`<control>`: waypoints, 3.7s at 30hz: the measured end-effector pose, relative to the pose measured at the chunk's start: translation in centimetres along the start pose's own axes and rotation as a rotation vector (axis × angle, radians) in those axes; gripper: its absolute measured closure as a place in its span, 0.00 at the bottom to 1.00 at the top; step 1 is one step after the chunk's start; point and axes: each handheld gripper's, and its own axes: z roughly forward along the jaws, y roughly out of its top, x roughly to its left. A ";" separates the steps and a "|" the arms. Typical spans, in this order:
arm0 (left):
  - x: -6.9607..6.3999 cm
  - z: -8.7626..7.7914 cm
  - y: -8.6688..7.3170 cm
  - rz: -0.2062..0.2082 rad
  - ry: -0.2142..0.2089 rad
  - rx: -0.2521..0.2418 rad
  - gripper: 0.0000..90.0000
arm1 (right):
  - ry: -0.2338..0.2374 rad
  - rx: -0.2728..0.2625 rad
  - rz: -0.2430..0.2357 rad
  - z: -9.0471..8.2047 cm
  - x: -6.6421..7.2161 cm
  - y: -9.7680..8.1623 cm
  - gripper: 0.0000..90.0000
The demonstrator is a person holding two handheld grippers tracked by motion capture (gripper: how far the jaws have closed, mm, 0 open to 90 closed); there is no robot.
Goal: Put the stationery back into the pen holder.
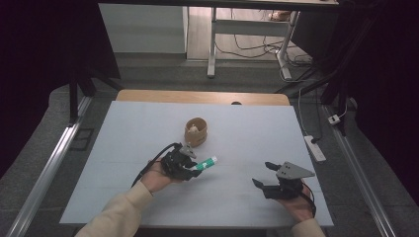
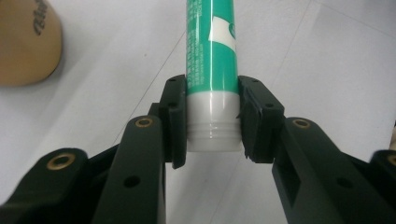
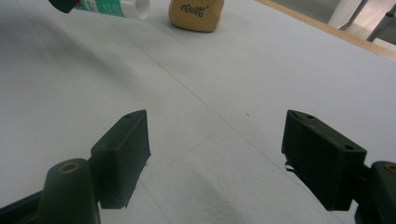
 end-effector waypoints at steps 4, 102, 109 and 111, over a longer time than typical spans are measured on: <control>-0.3 0.4 0.5 0.018 -0.006 0.009 0.71 | 0.011 -0.006 -0.013 0.1 0.4 0.4 0.26; 0.0 -3.6 -6.5 -0.088 0.139 -0.266 0.31 | 0.251 0.092 -0.266 6.5 3.8 6.0 0.73; 0.2 -4.7 -10.1 -0.142 0.197 -0.272 0.32 | 0.235 0.073 -0.216 6.3 3.3 6.0 0.73; 0.4 -5.0 -11.1 -0.167 0.203 -0.274 0.32 | 0.226 0.058 -0.187 6.3 3.1 6.0 0.73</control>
